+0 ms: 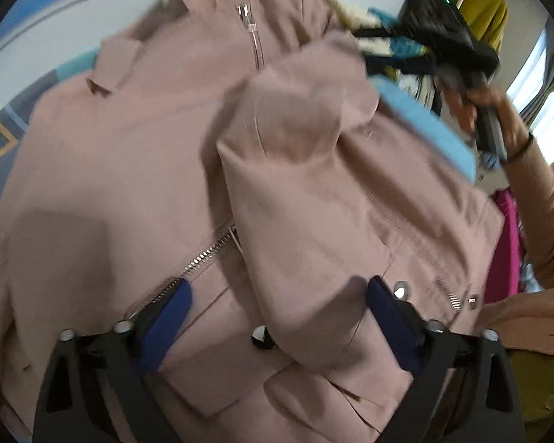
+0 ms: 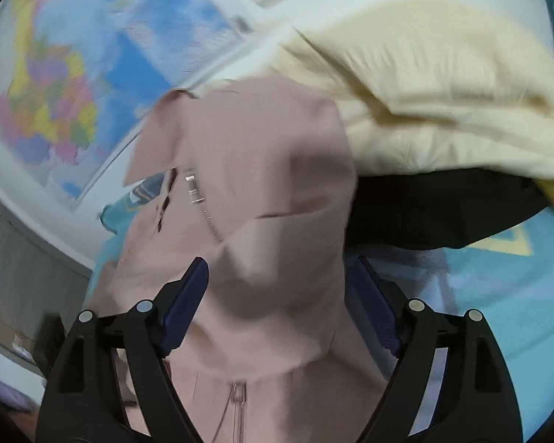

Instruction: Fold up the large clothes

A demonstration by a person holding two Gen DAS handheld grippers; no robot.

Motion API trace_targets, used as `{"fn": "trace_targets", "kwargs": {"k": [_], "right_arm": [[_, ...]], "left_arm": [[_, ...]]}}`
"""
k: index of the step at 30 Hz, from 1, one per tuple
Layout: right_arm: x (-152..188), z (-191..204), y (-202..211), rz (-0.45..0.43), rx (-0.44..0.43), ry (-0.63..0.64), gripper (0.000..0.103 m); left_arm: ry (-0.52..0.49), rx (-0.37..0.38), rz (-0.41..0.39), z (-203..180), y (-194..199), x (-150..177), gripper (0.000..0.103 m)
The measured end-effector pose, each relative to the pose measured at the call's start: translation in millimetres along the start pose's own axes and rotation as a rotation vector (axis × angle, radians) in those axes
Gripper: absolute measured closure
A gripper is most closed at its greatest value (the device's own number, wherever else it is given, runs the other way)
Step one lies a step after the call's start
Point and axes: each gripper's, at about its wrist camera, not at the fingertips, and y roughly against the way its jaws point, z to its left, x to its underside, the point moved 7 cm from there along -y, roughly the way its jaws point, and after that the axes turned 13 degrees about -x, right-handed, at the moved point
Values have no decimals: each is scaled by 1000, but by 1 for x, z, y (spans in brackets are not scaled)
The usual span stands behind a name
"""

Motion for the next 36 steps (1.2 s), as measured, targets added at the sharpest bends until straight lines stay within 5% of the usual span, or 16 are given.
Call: {"fn": "trace_targets", "kwargs": {"k": [1,2,3,4,5,11,13,15,17,18,21,24,27,28,30,36], "right_arm": [[0,-9,-3,15,-10,-15,26],[0,-13,-13,34,-30,-26,38],[2,-10,-21,64,-57,-12,64],[5,-9,-18,70,-59,6,78],[4,-5,-16,67,-62,22,93],[-25,-4,51,-122,-57,70,98],[-26,-18,49,-119,-29,37,98],[-17,-31,38,-86,0,7,96],[-11,-39,31,-76,7,-11,93],[-8,-43,34,-79,1,-21,92],[-4,-50,34,-80,-21,-47,89],[-1,-50,37,-76,-27,-43,89],[0,-49,37,-71,-32,-31,89],[0,-48,35,-71,-34,-23,89],[-1,-48,38,-72,-26,-10,93],[-12,-45,49,-128,-6,32,98]], "left_arm": [[-22,-14,-19,-2,1,-1,27],[-45,-1,-26,-6,2,-2,54],[-55,4,-23,-6,5,-5,63],[-56,3,-25,-6,7,-8,73],[-65,-15,-39,-3,11,-11,100],[-43,-250,-181,61,57,-48,97],[-5,-289,-205,86,66,-60,86],[13,-222,-200,91,63,-63,52],[1,-171,-195,79,56,-60,42],[-26,-120,-162,66,48,-55,25],[-97,-30,-120,30,31,-39,20],[-155,-31,-64,3,10,-24,17],[-183,-5,-20,-8,-10,-17,29],[-193,-1,-47,-10,-7,-19,43],[-185,-52,-92,-3,6,-31,91],[-181,-371,-253,60,58,-76,91]]}}
